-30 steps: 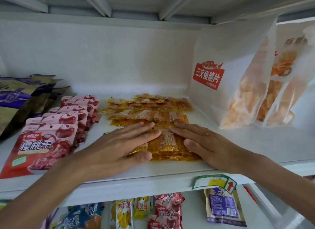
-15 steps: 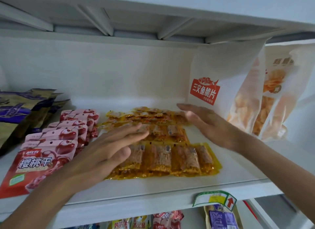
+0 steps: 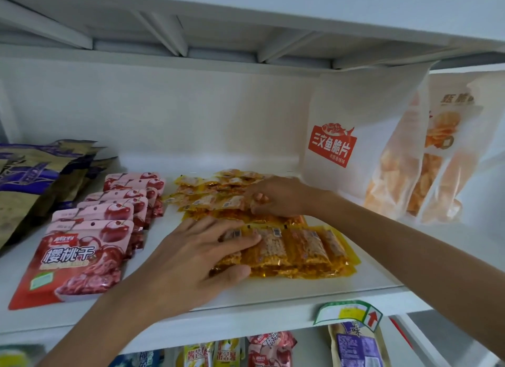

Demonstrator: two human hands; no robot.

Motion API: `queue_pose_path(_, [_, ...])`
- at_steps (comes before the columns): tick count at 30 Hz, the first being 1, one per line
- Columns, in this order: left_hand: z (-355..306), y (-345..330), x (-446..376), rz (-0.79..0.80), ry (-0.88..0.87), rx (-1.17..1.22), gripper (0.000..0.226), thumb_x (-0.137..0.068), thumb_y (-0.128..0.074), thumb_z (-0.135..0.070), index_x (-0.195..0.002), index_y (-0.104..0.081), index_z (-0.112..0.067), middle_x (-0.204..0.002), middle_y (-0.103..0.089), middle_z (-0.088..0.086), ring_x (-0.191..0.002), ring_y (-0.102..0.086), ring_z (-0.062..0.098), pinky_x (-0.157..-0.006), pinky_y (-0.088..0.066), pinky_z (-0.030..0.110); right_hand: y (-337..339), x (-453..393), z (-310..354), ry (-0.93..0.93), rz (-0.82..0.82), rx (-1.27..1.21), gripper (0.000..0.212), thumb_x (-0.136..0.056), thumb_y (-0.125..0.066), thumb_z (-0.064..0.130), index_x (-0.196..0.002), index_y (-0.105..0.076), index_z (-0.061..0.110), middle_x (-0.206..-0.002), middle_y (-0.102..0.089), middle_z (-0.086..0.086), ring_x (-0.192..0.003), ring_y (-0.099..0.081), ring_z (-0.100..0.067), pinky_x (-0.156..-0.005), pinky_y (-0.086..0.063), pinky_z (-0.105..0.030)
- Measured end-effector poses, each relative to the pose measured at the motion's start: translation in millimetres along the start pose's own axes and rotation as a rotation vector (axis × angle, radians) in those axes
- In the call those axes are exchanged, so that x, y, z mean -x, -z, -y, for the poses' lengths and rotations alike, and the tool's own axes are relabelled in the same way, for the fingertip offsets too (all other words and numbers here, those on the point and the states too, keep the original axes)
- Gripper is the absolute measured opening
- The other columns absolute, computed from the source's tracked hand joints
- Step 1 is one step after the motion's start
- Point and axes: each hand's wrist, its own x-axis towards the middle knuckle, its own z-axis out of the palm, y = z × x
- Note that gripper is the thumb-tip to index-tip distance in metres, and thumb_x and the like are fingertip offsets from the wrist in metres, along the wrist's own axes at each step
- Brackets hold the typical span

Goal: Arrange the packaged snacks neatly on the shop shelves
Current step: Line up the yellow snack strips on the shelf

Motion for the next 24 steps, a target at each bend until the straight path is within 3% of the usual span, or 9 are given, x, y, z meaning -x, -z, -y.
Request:
queue_pose_path(3, [-3,-2,-1,-0.006,0.028,-0.010,0.057,-0.101,-0.002,-0.077,-0.155,-0.019,-0.065,-0.162,-0.024,-0.031,-0.140,-0.031,0.001,-0.111,-0.034,0.036,2,-3,0,-0.044,-0.021,0.009,0.042,-0.103,-0.061,0.040,-0.144,-0.059,0.029,-0.123,-0.073,0.005,-0.115,-0.065,-0.020,-0.086,-0.047,-0.031])
queue_pose_path(6, [-8,-3,-5,-0.021,0.038,-0.033,0.058,-0.105,-0.005,-0.072,-0.156,-0.026,-0.059,-0.160,-0.032,-0.026,-0.138,-0.035,0.005,-0.108,-0.039,0.039,0,-4,6,-0.045,0.004,0.015,0.041,-0.102,-0.053,0.058,-0.130,-0.066,0.032,-0.123,-0.068,0.002,-0.111,-0.064,-0.020,-0.076,-0.043,-0.029])
queue_pose_path(10, [-13,-1,-6,-0.016,0.038,-0.061,0.057,-0.106,-0.011,-0.071,-0.157,-0.033,-0.054,-0.158,-0.039,-0.020,-0.138,-0.039,0.009,-0.103,-0.043,0.042,-6,-6,12,-0.041,0.049,0.000,0.055,-0.092,-0.054,0.076,-0.121,-0.066,0.030,-0.114,-0.068,0.004,-0.102,-0.063,-0.019,-0.088,-0.054,-0.043])
queue_pose_path(13, [-16,0,-4,-0.012,0.042,-0.079,0.058,-0.107,-0.011,-0.070,-0.157,-0.032,-0.053,-0.158,-0.041,-0.017,-0.138,-0.040,0.011,-0.103,-0.042,0.042,-2,-9,12,-0.026,0.014,0.030,0.051,-0.094,-0.063,0.063,-0.132,-0.059,0.029,-0.112,-0.070,0.003,-0.099,-0.065,-0.021,-0.083,-0.055,-0.041])
queue_pose_path(18, [-18,2,0,-0.002,0.047,-0.059,0.055,-0.107,-0.010,-0.068,-0.160,-0.021,-0.054,-0.165,-0.029,-0.019,-0.145,-0.032,0.009,-0.111,-0.037,0.042,5,-13,13,-0.015,-0.170,0.090,0.031,-0.101,-0.061,0.047,-0.130,-0.062,0.034,-0.100,-0.076,0.008,-0.098,-0.068,-0.019,-0.078,-0.054,-0.037])
queue_pose_path(21, [-17,12,4,-0.069,0.059,0.008,0.053,-0.107,-0.013,-0.067,-0.160,-0.013,-0.058,-0.170,-0.015,-0.023,-0.154,-0.020,0.007,-0.125,-0.022,0.042,16,-12,11,-0.059,-0.272,0.097,0.026,-0.102,-0.057,0.046,-0.125,-0.064,0.036,-0.098,-0.076,0.010,-0.098,-0.069,-0.021,-0.079,-0.055,-0.037])
queue_pose_path(24, [-15,33,0,-0.205,0.182,0.051,0.056,-0.106,-0.027,-0.063,-0.160,-0.018,-0.052,-0.168,-0.017,-0.022,-0.151,-0.022,0.001,-0.123,-0.024,0.041,36,-8,9,-0.056,-0.398,0.025,0.018,-0.101,-0.060,0.044,-0.113,-0.067,0.032,-0.101,-0.071,0.012,-0.092,-0.069,-0.017,-0.074,-0.054,-0.036])
